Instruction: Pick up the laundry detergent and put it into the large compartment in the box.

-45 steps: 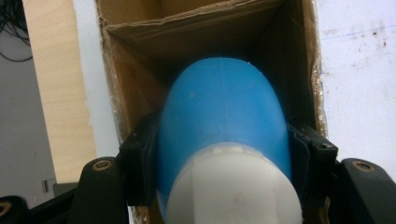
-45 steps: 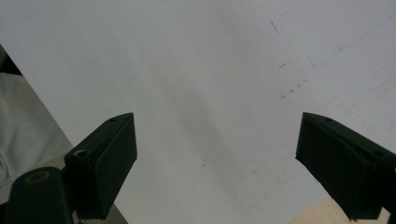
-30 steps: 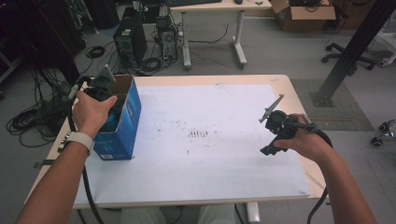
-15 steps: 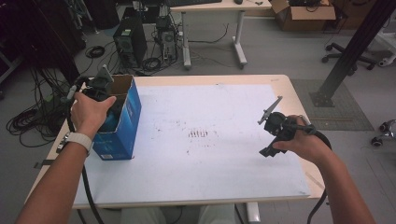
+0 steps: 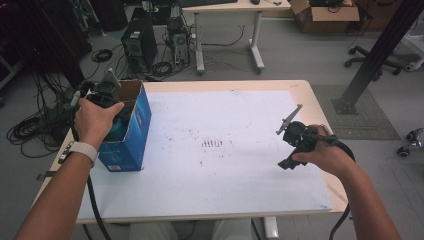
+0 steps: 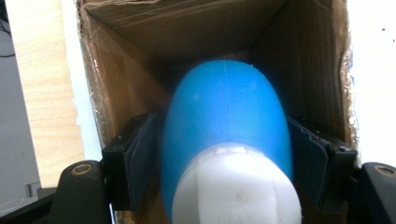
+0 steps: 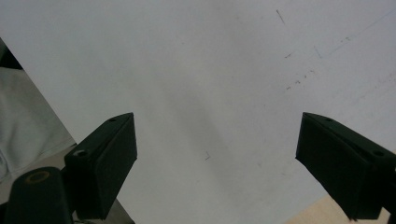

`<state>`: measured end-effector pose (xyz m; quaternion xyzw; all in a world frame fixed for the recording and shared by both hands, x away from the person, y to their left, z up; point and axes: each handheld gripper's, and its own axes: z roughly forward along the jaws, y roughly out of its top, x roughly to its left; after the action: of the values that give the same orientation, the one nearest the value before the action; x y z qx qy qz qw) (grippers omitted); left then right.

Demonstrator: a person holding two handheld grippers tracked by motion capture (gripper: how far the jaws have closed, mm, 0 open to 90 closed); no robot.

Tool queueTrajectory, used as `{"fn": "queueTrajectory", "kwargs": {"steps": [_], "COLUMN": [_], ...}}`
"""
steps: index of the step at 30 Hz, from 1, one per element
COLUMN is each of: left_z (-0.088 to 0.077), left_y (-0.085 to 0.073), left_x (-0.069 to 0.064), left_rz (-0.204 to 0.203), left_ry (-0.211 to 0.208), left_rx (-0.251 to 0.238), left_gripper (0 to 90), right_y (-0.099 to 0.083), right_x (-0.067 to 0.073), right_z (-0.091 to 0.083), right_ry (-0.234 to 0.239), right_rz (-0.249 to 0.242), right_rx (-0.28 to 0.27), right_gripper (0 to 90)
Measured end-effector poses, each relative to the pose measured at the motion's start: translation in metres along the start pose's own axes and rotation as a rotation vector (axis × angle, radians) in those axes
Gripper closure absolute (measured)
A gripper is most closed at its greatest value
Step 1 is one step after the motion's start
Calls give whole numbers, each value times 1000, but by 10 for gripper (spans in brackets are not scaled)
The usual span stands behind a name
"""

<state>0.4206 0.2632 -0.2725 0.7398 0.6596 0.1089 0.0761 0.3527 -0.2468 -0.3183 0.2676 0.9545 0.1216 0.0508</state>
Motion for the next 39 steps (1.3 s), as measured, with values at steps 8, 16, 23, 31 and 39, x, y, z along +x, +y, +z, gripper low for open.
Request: {"fn": "queueTrajectory", "kwargs": {"steps": [8, 16, 23, 31, 39], "left_z": [-13, -29, -46, -67, -87], "left_y": [-1, -2, -3, -5, -8], "left_x": [0, -4, -13, -24, -32], "left_rz": [1, 12, 26, 44, 76], "left_ry": [16, 14, -2, 1, 3], "left_rx": [-23, -42, -44, -58, -82], "left_gripper": [235, 221, 205, 157, 149], "right_y": [1, 0, -1, -1, -2], "right_x": [2, 5, 7, 9, 10], "right_z": [-2, -6, -10, -11, -15], "right_ry": [-2, -8, -13, -16, -25], "right_rz": [-3, -5, -5, -11, -12], "right_rx": [-2, -7, -10, -12, -18], "right_gripper": [125, 125, 126, 126, 125]}}
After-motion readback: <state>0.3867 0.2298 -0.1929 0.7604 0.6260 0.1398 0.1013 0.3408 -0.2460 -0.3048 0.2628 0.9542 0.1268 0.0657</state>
